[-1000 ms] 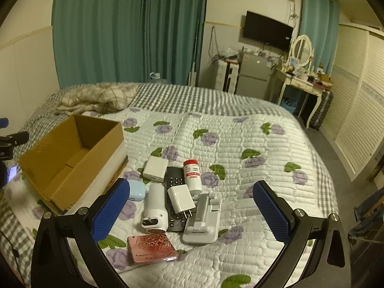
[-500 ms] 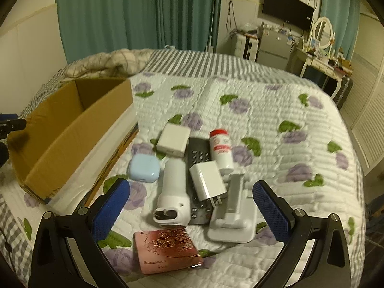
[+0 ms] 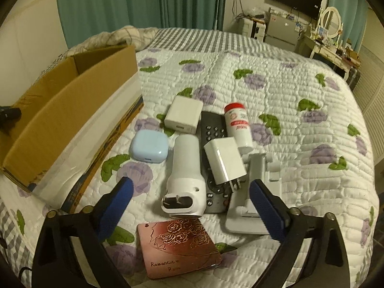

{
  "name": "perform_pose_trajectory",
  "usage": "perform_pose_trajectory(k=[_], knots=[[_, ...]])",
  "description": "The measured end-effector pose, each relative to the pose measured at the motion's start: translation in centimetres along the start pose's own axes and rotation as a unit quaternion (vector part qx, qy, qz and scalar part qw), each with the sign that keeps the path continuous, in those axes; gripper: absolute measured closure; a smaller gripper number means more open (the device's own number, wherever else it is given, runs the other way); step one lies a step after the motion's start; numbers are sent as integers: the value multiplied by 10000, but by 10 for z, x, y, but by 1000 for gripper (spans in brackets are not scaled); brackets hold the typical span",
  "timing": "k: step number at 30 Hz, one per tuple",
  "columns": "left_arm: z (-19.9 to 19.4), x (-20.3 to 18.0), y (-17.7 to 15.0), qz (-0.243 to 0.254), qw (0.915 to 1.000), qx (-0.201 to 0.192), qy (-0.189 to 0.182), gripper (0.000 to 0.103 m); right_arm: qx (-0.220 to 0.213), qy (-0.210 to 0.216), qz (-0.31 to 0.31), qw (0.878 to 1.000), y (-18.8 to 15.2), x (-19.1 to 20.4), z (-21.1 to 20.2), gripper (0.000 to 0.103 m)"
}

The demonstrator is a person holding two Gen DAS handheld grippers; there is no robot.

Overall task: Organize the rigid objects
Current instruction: 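Clamp the box wall with the left tool while the right tool approaches the white device, then grasp the white handheld device with the right tool and drop it into the box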

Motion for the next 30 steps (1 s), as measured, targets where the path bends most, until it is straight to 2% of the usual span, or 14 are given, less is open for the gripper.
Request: perform_pose_trajectory(k=[2, 6, 8, 12, 14, 17, 30], knots=[[0, 0, 0, 0, 10000, -1, -9, 92, 89, 76, 30, 9999, -3, 1, 6, 16], [0, 0, 0, 17, 10000, -3, -2, 92, 261, 213, 148, 9993, -5, 1, 19, 20], [0, -1, 0, 42, 10000, -7, 6, 92, 319, 319, 195, 9988, -4, 3, 24, 26], [-1, -1, -1, 56, 10000, -3, 2, 93, 465, 321, 235, 9981, -3, 5, 38, 33], [-1, -1, -1, 54, 10000, -5, 3, 93, 572, 337, 258, 9975, -4, 5, 44, 46], [-2, -2, -1, 66, 10000, -10, -10, 93, 588, 269, 285, 9975, -4, 2, 45, 58], [-4, -3, -1, 53, 10000, 5, -65, 93, -100, 30, 174, 9998, 17, 3, -7, 59]])
Point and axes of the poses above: each gripper's, at about its wrist camera, not at the fingertips, and z roughly the way its jaws point, x to its left, y to its top, the point moved 7 cm from there along z, roughly the way its jaws point, and after that the axes turned 10 degrees about -z, right-handed, at the moved point
